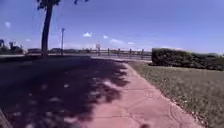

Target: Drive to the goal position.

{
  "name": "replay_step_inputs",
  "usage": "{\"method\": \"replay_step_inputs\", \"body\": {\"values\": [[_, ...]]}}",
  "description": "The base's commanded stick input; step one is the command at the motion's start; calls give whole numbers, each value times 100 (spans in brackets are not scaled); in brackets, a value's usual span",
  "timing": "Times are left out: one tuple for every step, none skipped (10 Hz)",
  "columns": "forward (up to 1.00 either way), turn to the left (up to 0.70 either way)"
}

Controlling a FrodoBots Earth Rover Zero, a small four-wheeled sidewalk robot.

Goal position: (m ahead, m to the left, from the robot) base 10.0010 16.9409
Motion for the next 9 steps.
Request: {"method": "replay_step_inputs", "body": {"values": [[100, 0], [100, 0], [100, 0], [100, 0], [100, 0], [100, 0], [100, 0], [100, 0], [100, 0]]}}
